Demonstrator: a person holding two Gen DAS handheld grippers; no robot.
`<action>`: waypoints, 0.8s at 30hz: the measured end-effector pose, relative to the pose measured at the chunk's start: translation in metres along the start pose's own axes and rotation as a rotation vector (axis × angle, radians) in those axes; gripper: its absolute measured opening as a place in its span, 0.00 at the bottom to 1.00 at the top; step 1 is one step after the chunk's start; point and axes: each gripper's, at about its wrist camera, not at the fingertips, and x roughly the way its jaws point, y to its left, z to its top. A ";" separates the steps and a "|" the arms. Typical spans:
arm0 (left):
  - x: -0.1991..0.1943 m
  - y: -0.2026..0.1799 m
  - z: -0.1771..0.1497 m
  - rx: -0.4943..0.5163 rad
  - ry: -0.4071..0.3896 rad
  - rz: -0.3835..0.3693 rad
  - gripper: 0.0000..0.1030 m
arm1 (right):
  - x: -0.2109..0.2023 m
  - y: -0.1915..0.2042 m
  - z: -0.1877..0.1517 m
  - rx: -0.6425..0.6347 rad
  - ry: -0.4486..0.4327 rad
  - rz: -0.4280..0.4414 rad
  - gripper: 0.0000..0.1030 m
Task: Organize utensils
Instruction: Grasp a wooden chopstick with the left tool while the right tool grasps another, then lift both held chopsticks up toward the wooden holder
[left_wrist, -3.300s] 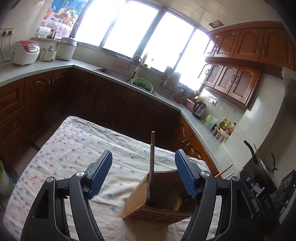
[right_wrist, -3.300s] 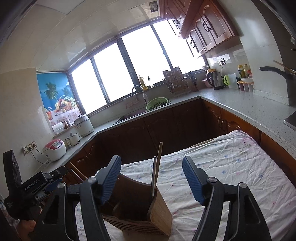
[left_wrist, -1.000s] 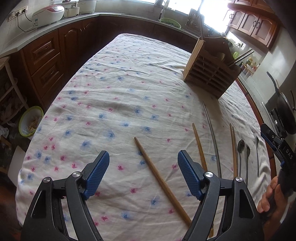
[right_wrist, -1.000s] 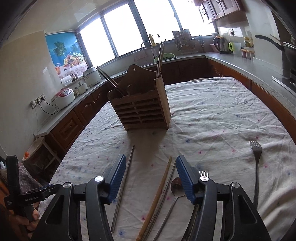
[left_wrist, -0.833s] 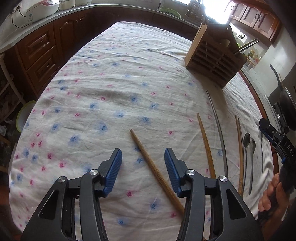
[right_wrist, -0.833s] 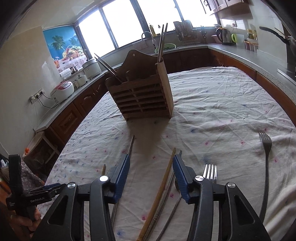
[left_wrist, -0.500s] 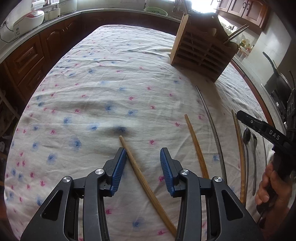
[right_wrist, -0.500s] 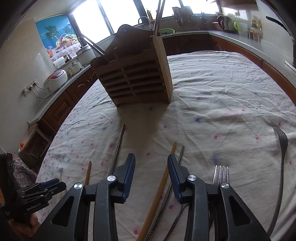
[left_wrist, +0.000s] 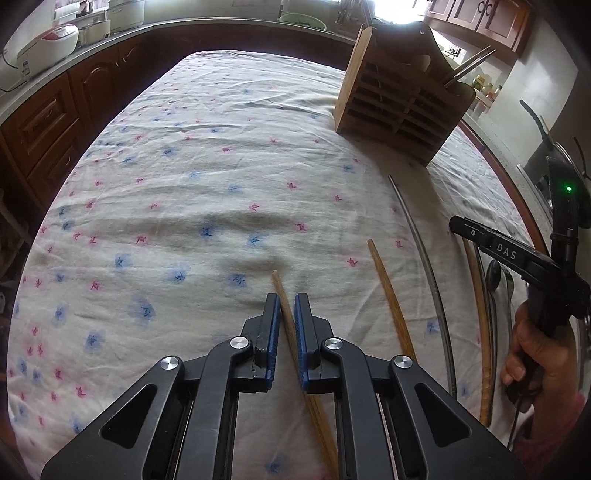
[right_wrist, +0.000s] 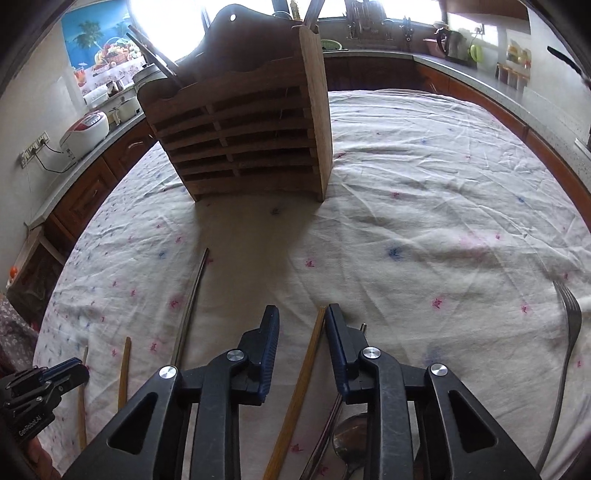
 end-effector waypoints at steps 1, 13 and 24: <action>0.000 0.000 0.000 0.005 -0.003 0.002 0.07 | 0.000 0.003 -0.001 -0.026 -0.004 -0.030 0.17; -0.020 0.003 0.000 -0.030 -0.026 -0.052 0.05 | -0.031 -0.003 -0.003 0.038 -0.056 0.105 0.06; -0.094 -0.010 0.014 -0.023 -0.188 -0.128 0.04 | -0.103 0.005 0.006 0.035 -0.197 0.200 0.04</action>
